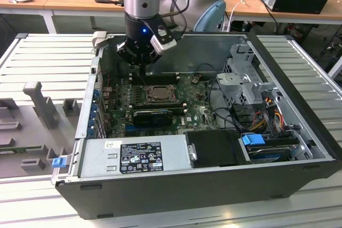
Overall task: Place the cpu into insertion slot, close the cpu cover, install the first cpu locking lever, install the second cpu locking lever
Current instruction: 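Install the first cpu locking lever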
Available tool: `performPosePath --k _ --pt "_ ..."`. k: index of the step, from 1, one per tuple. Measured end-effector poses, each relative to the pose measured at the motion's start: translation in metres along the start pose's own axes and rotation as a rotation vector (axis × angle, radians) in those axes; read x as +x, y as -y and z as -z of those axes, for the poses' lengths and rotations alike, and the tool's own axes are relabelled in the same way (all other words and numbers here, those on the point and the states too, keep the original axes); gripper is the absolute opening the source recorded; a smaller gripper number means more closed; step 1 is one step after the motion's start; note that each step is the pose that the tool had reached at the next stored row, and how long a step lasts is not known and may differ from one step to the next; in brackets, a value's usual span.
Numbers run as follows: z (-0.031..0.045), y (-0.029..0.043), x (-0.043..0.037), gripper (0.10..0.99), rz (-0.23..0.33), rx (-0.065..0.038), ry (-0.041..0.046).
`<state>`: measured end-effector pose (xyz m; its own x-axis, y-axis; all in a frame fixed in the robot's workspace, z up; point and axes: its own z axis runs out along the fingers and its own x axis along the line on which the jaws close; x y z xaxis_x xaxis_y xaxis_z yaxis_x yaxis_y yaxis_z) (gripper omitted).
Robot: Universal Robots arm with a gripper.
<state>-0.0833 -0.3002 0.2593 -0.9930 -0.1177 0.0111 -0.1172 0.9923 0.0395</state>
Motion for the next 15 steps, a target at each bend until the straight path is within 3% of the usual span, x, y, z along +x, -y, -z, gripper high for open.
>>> performPosePath --k 15 --pt "0.0001 0.0008 -0.0065 0.106 0.0 0.0 0.0"
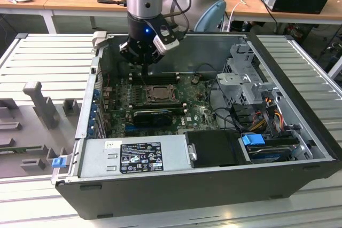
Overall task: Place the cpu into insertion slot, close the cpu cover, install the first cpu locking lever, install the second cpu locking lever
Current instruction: 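Install the first cpu locking lever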
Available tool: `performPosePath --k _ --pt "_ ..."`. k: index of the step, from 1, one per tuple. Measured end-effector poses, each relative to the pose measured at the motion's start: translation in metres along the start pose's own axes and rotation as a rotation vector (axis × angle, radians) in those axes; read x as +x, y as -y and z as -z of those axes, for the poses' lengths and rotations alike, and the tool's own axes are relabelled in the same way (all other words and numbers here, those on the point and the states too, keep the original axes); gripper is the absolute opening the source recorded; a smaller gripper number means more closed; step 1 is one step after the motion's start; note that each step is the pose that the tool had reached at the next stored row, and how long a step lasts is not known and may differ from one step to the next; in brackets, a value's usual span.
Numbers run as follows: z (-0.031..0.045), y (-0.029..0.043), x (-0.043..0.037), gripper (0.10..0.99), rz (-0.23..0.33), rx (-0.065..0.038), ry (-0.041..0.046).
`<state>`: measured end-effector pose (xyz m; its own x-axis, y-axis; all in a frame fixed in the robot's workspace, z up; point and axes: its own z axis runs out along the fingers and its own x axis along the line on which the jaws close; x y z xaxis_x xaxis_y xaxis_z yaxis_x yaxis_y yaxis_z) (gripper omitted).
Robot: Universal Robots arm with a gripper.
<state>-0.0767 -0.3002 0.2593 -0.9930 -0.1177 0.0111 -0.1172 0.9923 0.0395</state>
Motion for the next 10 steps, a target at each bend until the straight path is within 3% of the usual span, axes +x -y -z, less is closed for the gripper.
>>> performPosePath --k 7,10 --pt "0.0001 0.0007 -0.0059 0.106 0.0 0.0 -0.0001" --pt "0.0001 0.0007 -0.0049 0.106 0.0 0.001 0.0002"
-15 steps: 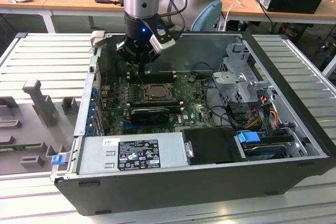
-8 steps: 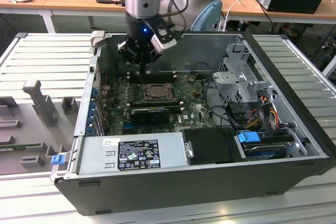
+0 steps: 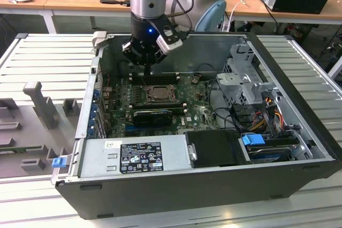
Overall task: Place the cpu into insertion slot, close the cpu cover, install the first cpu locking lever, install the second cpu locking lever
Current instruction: 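Install the first cpu locking lever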
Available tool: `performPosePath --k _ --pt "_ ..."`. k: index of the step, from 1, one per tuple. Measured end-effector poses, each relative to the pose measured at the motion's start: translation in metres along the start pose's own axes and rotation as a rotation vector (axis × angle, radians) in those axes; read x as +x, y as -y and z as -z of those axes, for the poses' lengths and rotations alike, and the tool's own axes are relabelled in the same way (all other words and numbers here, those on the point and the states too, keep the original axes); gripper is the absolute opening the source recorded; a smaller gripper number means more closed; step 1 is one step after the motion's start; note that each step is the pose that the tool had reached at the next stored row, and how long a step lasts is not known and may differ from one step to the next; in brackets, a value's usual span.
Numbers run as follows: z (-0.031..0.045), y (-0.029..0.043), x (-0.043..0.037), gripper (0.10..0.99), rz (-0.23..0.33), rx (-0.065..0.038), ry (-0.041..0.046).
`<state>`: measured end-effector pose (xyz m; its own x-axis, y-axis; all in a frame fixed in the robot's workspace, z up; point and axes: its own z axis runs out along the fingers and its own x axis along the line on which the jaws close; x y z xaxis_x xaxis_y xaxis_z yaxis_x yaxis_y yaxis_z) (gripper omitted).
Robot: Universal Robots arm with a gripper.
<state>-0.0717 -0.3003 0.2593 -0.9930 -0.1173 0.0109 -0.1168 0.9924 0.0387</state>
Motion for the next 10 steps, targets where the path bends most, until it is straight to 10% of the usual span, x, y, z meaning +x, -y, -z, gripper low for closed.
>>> performPosePath --k 10 --pt "-0.0006 -0.0017 0.0323 0.106 0.001 0.001 0.0088"
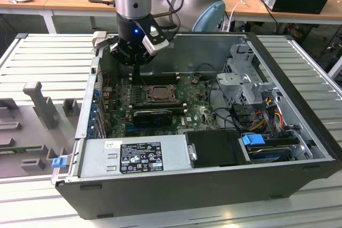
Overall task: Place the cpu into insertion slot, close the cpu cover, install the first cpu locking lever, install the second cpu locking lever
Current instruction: 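Install the first cpu locking lever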
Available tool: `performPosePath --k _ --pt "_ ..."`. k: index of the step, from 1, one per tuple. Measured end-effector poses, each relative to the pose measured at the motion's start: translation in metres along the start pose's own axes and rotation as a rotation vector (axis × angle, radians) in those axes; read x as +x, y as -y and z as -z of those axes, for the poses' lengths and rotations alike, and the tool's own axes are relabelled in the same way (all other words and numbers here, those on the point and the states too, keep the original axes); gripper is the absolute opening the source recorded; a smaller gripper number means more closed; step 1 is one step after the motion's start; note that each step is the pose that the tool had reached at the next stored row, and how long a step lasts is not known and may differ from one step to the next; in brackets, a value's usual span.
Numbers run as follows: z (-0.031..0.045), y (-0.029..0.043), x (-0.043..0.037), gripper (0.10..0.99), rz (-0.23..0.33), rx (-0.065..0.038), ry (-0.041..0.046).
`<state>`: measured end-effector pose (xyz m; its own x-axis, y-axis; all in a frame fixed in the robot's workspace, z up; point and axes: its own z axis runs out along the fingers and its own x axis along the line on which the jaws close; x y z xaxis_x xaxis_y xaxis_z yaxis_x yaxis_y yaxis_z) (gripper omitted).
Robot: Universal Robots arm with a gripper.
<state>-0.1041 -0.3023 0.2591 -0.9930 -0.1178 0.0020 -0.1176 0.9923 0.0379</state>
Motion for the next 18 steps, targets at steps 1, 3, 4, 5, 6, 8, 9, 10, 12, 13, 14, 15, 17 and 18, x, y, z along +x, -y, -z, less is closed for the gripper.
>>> performPosePath --k 1,3,4,5,6,8,9,10,12,13,14,15,17,18 --pt "-0.0001 -0.0002 0.0018 0.106 0.0 0.0 0.0" --pt "-0.0002 -0.0006 0.0048 0.106 0.0 0.0 0.0001" --pt "-0.0003 -0.0007 0.0063 0.106 0.0 0.0 0.0" --pt "-0.0005 -0.0009 0.0069 0.106 0.001 0.0 0.0001" --pt "-0.0006 -0.0027 0.0067 0.106 0.001 0.0 -0.0002" --pt "-0.001 -0.0076 0.006 0.106 0.001 0.0 0.0" --pt "-0.0013 -0.0085 0.0027 0.106 0.001 0.0 -0.0001" --pt "-0.0015 -0.0083 -0.0008 0.106 0.001 0.0 -0.0001" --pt "-0.002 -0.0068 -0.0138 0.106 0.001 0.0 0.0" --pt "-0.0024 -0.0058 -0.0229 0.106 0.001 0.0 0.0" --pt "-0.0027 -0.005 -0.0296 0.106 0.001 0.0 -0.0001" --pt "-0.0029 -0.0046 -0.033 0.106 0.001 0.0 -0.0001" --pt "-0.0034 -0.0034 -0.0432 0.106 0.001 0.0 0.0" --pt "-0.0037 -0.003 -0.0461 0.106 0.001 0.0 -0.0001"
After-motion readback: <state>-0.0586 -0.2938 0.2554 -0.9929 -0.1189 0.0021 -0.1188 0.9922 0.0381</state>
